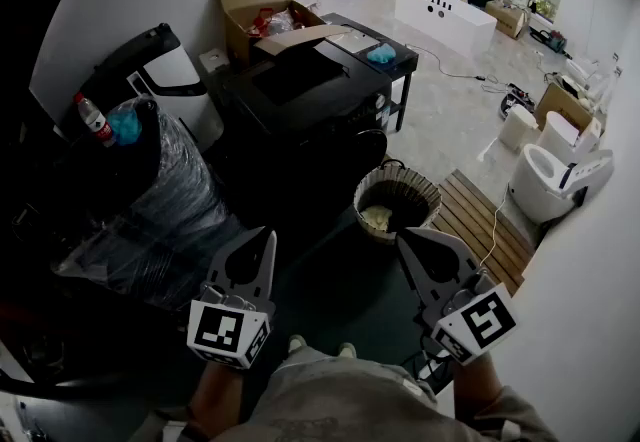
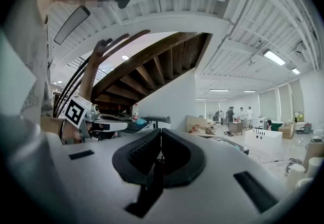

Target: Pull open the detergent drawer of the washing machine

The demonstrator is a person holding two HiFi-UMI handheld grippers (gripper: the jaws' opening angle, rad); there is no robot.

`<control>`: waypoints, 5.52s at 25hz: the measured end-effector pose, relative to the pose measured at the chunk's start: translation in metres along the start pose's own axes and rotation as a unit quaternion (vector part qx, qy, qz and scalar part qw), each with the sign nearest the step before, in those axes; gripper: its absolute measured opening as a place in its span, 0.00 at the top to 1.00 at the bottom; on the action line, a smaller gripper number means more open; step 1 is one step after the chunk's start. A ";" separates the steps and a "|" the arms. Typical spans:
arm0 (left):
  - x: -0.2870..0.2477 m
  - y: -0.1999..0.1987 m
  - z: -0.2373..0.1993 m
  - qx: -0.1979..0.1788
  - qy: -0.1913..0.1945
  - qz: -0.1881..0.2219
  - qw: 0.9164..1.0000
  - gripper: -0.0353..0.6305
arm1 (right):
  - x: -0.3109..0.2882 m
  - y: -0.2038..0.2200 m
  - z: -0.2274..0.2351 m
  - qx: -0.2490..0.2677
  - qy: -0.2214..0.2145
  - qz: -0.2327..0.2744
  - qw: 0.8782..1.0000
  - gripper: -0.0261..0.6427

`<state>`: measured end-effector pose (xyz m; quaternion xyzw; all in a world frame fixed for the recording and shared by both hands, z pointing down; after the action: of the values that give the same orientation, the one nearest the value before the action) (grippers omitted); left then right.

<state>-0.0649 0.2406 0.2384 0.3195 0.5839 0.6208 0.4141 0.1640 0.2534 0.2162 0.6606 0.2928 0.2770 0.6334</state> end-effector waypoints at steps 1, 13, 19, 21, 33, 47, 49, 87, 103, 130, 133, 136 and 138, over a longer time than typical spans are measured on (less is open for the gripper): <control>0.000 0.000 0.000 -0.001 0.000 0.000 1.000 0.93 | 0.001 0.002 0.001 0.000 -0.001 -0.001 1.000 0.91; 0.000 0.001 0.009 -0.005 -0.004 -0.008 1.000 0.93 | 0.014 0.012 0.010 -0.014 -0.004 0.000 1.000 0.91; 0.003 0.001 0.013 -0.008 -0.007 -0.008 1.000 0.93 | 0.021 0.014 0.007 -0.019 -0.014 0.004 1.000 0.91; 0.003 0.003 0.014 -0.009 -0.009 -0.012 1.000 0.93 | 0.022 0.015 0.008 -0.023 -0.011 0.006 1.000 0.91; -0.015 0.014 -0.013 -0.008 -0.018 -0.015 1.000 0.93 | -0.008 0.017 0.027 -0.036 0.024 0.039 0.998 0.45; -0.108 0.045 -0.100 0.000 -0.013 -0.039 0.999 0.93 | -0.129 0.069 0.086 -0.187 0.022 0.002 0.982 0.44; -0.124 0.052 -0.116 0.002 -0.010 -0.041 0.999 0.93 | -0.152 0.081 0.094 -0.221 0.022 0.000 0.975 0.44; -0.298 0.232 -0.296 0.048 0.001 -0.134 0.990 0.93 | -0.437 0.364 0.179 -0.632 0.057 0.009 0.773 0.37; -0.328 0.285 -0.289 0.093 -0.035 -0.152 0.983 0.93 | -0.482 0.443 0.195 -0.683 0.003 0.008 0.730 0.34; -0.322 0.292 -0.272 0.099 -0.039 -0.182 0.978 0.93 | -0.456 0.449 0.186 -0.704 -0.023 0.027 0.709 0.33; -0.320 0.293 -0.266 0.099 -0.031 -0.185 0.977 0.93 | -0.438 0.449 0.183 -0.702 -0.023 0.028 0.711 0.33; -0.321 0.293 -0.259 0.097 -0.022 -0.188 0.977 0.93 | -0.420 0.449 0.181 -0.703 -0.022 0.028 0.710 0.33; -0.322 0.291 -0.255 0.097 -0.016 -0.189 0.977 0.93 | -0.409 0.449 0.180 -0.703 -0.020 0.030 0.710 0.33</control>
<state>-0.1847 -0.1553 0.5257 0.2523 0.6841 0.4668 0.5003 0.0363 -0.1812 0.6587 0.0378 -0.0192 0.4087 0.9117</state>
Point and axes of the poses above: the fingertips, and each gripper's own axes: x backward along the fingers, z to its right, y out of its underside, the point moved 5 cm from there along x, backward along the fingers, and after that the axes turned 2 degrees about x, right-handed, at the moved point
